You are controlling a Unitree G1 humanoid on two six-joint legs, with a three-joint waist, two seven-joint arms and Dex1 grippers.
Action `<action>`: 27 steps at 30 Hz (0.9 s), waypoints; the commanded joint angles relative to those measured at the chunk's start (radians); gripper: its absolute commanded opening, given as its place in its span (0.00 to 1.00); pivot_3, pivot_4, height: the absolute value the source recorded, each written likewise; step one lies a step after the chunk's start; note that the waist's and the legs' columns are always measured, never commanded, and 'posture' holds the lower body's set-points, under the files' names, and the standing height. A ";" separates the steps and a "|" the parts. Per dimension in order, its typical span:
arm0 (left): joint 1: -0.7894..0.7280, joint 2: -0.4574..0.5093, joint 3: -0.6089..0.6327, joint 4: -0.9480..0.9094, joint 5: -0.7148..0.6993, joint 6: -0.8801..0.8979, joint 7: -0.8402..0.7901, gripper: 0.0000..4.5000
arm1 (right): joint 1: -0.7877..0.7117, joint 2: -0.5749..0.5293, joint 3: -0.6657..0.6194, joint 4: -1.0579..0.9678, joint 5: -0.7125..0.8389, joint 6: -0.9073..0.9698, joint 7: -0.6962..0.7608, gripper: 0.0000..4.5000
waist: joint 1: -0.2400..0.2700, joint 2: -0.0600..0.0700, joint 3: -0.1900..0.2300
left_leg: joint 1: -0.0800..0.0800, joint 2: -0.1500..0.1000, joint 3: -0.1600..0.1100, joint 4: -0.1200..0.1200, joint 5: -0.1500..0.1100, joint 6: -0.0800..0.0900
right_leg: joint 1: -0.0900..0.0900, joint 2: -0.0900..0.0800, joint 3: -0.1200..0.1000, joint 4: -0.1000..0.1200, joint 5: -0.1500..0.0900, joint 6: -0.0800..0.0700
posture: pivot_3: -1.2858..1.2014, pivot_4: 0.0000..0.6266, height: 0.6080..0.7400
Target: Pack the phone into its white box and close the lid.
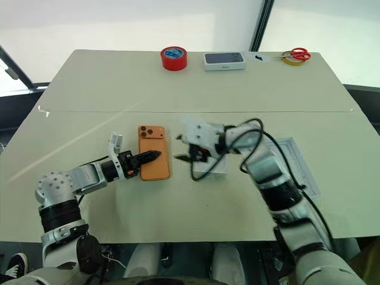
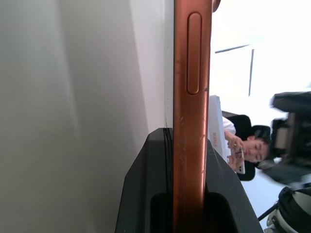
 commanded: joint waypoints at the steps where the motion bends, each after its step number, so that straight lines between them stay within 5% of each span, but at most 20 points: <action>1: -0.008 0.018 -0.029 -0.056 -0.035 -0.033 -0.037 0.00 | 0.074 -0.070 -0.047 -0.166 0.066 -0.024 0.021 0.65 | 0.002 0.001 0.001 | -0.003 0.000 0.000 0.000 0.001 0.002 | 0.000 0.000 0.001 0.000 0.000 0.000 | 0.52 0.24 1.00; 4: 0.003 0.035 -0.072 -0.073 -0.032 -0.055 -0.055 0.00 | 0.176 -0.166 -0.068 -0.229 0.058 -0.089 0.024 0.65 | 0.005 0.000 0.001 | -0.005 0.000 0.001 -0.001 0.002 0.002 | -0.002 0.000 0.000 0.000 0.000 0.001 | 0.52 0.24 1.00; 14: -0.036 0.058 -0.154 -0.030 -0.016 -0.123 -0.083 0.00 | 0.294 -0.228 -0.053 -0.158 -0.004 -0.196 -0.077 0.65 | 0.006 0.000 0.003 | -0.005 0.000 0.001 0.002 0.002 0.002 | -0.002 0.001 0.000 -0.001 0.001 0.000 | 0.52 0.24 1.00; 17: -0.043 0.073 -0.174 -0.019 -0.016 -0.134 -0.096 0.00 | 0.293 -0.229 -0.063 -0.140 -0.002 -0.202 -0.091 0.46 | 0.006 0.000 0.003 | -0.005 0.000 0.000 0.002 0.002 0.002 | -0.001 0.001 0.000 -0.001 0.001 0.000 | 0.52 0.24 1.00; 27: -0.041 0.082 -0.205 -0.017 -0.017 -0.161 -0.102 0.00 | 0.292 -0.237 -0.061 -0.115 0.004 -0.197 -0.106 0.46 | 0.006 0.000 0.003 | -0.006 0.000 0.001 0.002 0.002 0.002 | 0.000 0.001 -0.001 -0.001 0.001 0.001 | 0.52 0.24 1.00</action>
